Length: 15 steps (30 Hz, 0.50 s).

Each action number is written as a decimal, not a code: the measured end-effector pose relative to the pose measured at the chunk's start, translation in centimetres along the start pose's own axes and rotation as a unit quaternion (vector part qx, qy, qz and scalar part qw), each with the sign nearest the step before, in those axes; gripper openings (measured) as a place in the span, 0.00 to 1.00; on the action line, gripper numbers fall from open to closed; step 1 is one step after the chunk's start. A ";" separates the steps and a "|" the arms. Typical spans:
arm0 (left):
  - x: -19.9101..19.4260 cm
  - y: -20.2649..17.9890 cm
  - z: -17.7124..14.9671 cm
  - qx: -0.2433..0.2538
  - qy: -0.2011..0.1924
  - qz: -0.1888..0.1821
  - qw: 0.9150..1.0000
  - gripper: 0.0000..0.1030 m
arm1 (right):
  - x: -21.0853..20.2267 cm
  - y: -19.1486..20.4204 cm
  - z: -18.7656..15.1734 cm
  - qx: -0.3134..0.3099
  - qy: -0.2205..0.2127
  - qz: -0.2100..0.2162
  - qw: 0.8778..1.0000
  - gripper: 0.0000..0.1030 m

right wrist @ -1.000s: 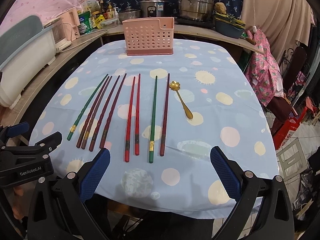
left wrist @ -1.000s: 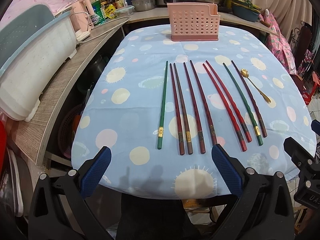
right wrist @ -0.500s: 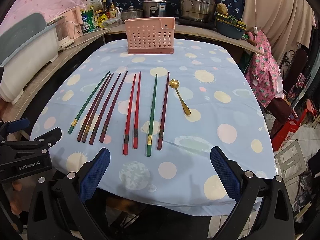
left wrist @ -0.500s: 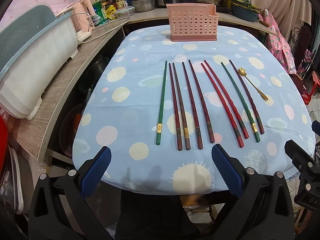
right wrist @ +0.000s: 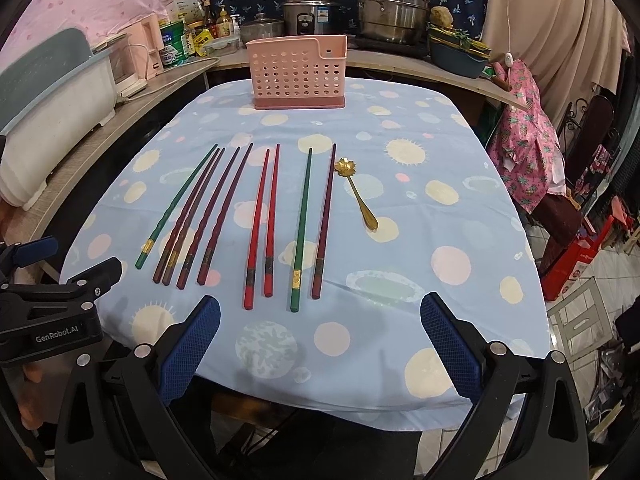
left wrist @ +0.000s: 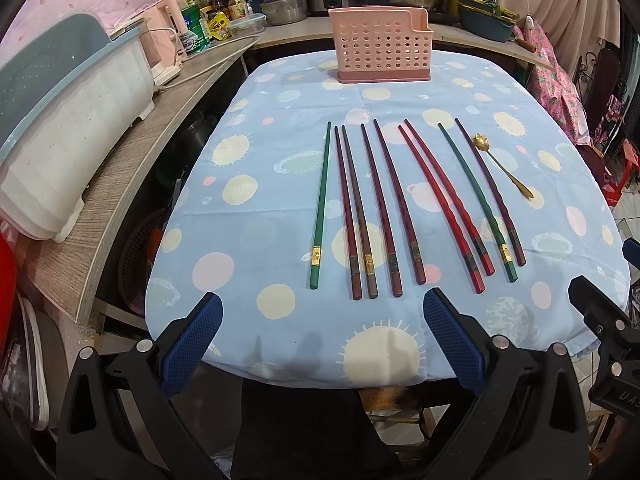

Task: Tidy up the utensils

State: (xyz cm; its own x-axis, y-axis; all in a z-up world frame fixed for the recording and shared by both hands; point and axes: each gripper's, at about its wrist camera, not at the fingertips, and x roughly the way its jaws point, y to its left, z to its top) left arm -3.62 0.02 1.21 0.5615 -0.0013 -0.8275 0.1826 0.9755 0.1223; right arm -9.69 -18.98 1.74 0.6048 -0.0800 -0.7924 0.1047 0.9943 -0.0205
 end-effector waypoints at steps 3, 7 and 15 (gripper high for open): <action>0.0 0.0 0.0 -0.001 0.000 0.000 1.000 0.93 | 0.0 0.0 0.0 0.000 0.001 0.001 1.000 0.93; -0.1 -0.1 0.0 0.000 0.000 0.000 1.000 0.93 | 0.0 0.0 0.1 0.000 0.000 0.001 1.000 0.93; -0.1 -0.1 0.0 0.000 0.000 0.000 1.000 0.93 | 0.0 0.0 0.0 0.001 0.001 0.000 1.000 0.93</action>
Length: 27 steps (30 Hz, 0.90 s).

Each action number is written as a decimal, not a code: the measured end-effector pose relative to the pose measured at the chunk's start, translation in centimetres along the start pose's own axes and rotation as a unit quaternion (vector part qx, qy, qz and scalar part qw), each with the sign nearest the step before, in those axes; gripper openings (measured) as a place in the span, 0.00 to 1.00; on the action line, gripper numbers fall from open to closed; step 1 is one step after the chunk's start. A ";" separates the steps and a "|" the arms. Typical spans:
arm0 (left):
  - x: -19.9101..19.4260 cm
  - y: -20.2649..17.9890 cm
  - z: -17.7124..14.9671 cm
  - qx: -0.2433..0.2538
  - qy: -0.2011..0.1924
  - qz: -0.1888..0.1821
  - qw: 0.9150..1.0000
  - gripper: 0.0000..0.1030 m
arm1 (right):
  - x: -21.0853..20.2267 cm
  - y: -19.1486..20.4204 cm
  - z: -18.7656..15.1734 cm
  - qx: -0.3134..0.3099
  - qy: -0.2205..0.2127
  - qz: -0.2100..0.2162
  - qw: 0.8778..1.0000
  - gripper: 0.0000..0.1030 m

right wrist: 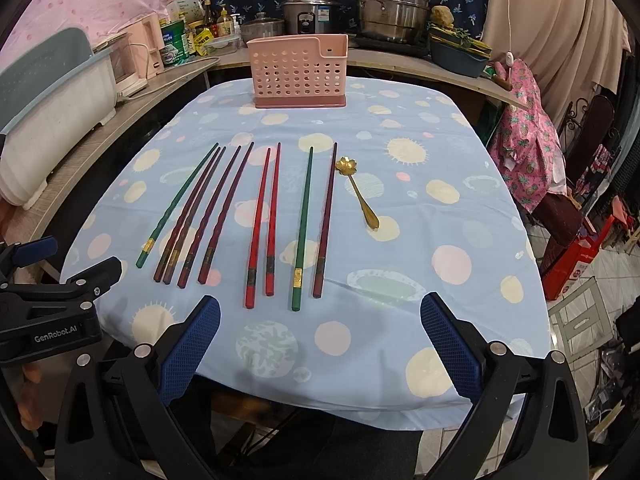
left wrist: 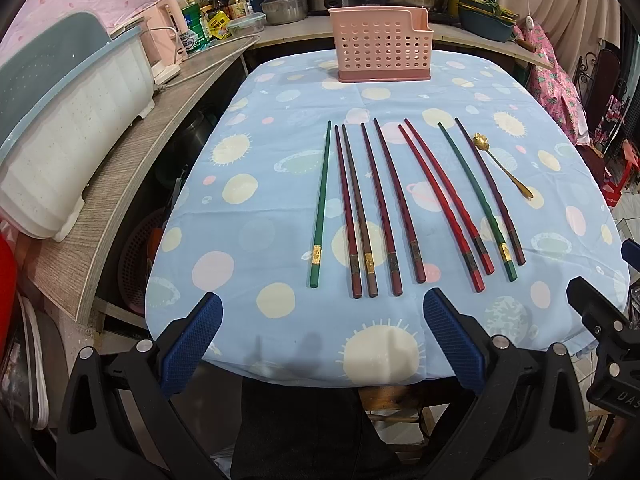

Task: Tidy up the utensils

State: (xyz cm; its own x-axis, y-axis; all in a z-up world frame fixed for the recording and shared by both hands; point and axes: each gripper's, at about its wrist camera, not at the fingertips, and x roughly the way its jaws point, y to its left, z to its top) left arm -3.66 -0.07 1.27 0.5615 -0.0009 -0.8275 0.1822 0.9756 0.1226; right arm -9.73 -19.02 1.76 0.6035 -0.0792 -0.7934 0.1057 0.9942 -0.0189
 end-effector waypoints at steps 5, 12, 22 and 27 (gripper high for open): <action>0.0 0.0 0.0 0.000 0.000 0.000 1.000 0.93 | 0.0 0.0 -0.1 0.000 0.000 0.000 1.000 0.93; 0.0 0.1 0.0 0.000 0.000 0.000 1.000 0.93 | 0.0 0.0 0.0 0.001 0.000 0.000 1.000 0.93; 0.0 0.1 0.0 0.000 0.000 0.000 1.000 0.93 | -0.1 -0.1 -0.1 0.002 -0.001 0.000 1.000 0.93; 0.0 0.1 0.0 0.000 0.000 0.000 1.000 0.93 | -0.2 -0.2 -0.1 0.003 -0.001 -0.001 1.000 0.93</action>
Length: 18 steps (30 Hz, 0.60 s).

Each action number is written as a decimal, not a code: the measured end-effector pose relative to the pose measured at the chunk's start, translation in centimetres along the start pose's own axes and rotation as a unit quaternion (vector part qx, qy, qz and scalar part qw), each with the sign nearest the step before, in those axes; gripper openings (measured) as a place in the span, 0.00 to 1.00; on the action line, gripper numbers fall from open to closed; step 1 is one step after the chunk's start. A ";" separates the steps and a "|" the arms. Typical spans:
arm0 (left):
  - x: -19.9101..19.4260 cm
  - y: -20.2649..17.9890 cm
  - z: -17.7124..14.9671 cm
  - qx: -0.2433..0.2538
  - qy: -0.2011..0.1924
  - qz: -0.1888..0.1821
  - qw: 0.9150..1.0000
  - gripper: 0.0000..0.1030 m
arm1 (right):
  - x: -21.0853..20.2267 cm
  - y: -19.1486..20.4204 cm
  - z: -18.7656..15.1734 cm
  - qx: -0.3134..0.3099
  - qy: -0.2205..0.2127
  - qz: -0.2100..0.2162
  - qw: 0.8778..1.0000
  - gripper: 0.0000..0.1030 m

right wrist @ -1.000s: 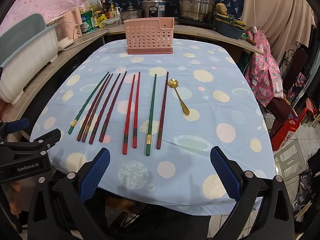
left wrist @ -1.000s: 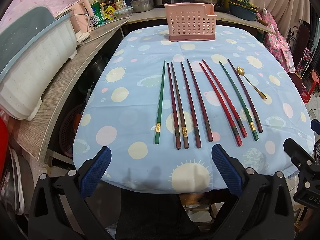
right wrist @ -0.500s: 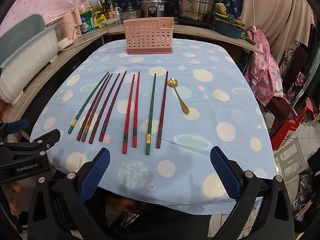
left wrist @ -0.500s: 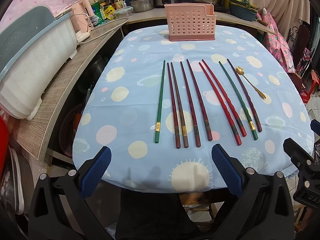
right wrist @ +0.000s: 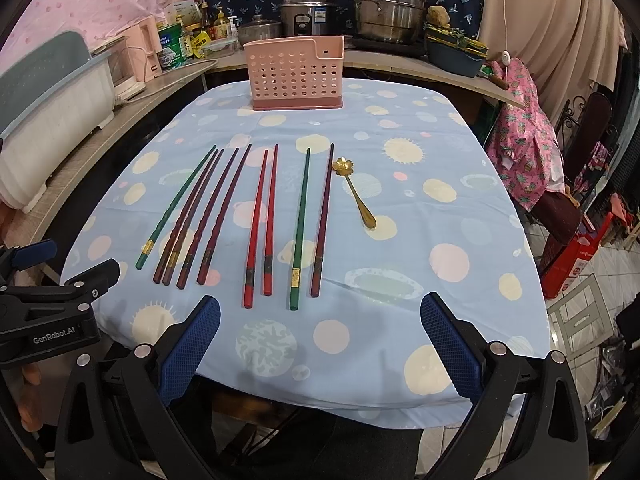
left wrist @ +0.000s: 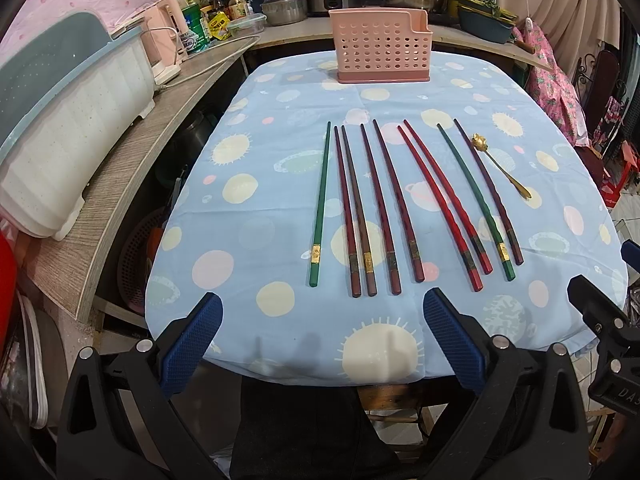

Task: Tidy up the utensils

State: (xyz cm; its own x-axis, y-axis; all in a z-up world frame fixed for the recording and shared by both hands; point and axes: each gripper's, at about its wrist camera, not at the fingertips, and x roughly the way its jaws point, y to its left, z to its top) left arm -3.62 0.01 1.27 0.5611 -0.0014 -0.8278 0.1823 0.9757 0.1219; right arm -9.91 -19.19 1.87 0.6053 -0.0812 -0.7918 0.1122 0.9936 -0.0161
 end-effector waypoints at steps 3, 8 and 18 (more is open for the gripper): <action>0.0 0.0 0.0 0.000 0.000 0.000 1.000 0.93 | 0.0 0.0 0.0 0.000 0.000 0.000 1.000 0.93; 0.0 -0.1 0.0 0.000 0.000 0.000 1.000 0.93 | 0.0 0.0 0.0 0.000 0.000 0.000 1.000 0.93; 0.0 0.0 0.0 0.000 0.000 0.000 1.000 0.93 | 0.1 0.0 0.0 0.000 0.001 0.000 1.000 0.93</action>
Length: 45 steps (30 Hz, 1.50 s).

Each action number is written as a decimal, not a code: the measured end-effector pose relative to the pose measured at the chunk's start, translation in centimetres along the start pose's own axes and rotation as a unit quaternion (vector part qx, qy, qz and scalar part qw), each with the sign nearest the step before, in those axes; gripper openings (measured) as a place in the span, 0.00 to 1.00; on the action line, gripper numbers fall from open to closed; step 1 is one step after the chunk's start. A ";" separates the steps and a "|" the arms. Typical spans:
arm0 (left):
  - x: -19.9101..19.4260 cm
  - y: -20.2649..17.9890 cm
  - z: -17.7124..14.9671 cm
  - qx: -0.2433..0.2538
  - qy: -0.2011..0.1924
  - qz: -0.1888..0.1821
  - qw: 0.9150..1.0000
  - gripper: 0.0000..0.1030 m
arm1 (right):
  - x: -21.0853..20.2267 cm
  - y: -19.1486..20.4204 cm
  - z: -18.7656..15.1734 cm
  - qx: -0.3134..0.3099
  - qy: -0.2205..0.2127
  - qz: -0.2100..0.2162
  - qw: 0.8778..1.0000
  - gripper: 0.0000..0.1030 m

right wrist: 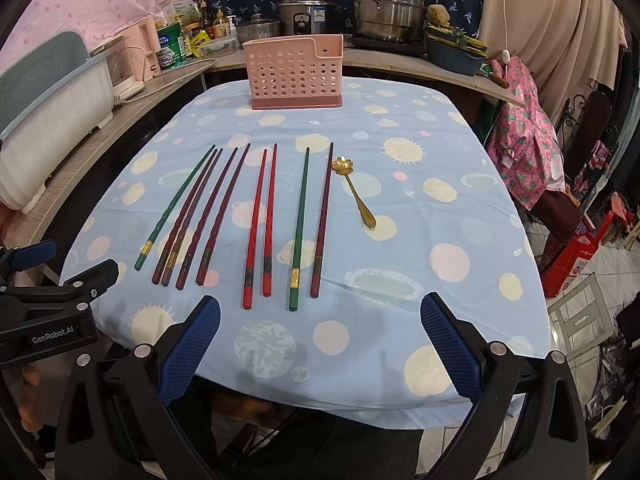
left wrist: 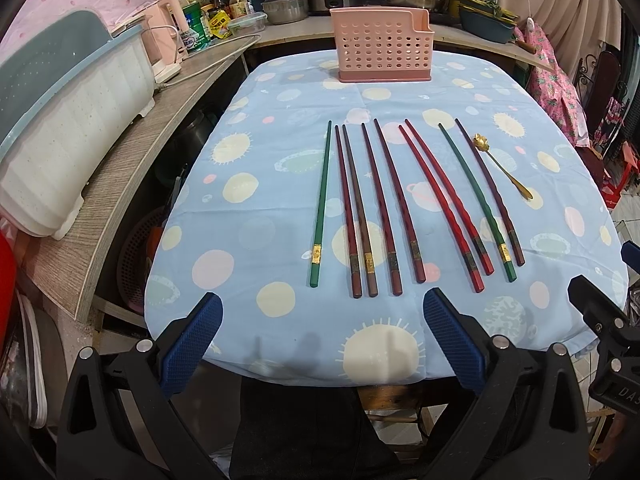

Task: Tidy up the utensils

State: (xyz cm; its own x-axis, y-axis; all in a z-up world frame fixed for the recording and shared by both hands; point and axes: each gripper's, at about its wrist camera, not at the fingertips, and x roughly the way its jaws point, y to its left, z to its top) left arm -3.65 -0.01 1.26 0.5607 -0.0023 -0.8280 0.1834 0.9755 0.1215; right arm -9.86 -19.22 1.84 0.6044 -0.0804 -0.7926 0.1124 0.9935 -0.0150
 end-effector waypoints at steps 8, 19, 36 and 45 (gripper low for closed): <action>0.0 0.0 0.0 0.000 0.000 0.000 1.000 0.93 | 0.0 -0.1 0.0 0.001 0.000 0.000 1.000 0.93; 1.9 2.6 0.2 -0.053 0.006 -0.008 0.999 0.93 | 1.4 -1.5 0.3 0.029 -0.005 0.001 1.000 0.93; 10.0 5.2 0.4 -0.067 0.038 -0.017 0.997 0.80 | 7.6 -4.2 2.6 0.050 -0.014 -0.017 0.999 0.93; 11.1 5.0 1.0 -0.070 0.046 -0.040 0.996 0.62 | 11.3 -4.9 4.9 0.050 -0.005 -0.010 0.999 0.67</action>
State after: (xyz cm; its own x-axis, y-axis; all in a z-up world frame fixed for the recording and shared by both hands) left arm 4.34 4.64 -6.74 0.4706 -0.0678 -0.8798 0.1068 0.9941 -0.0195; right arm 0.31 -25.41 -4.07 0.6098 -0.1019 -0.7860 0.2033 0.9786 0.0309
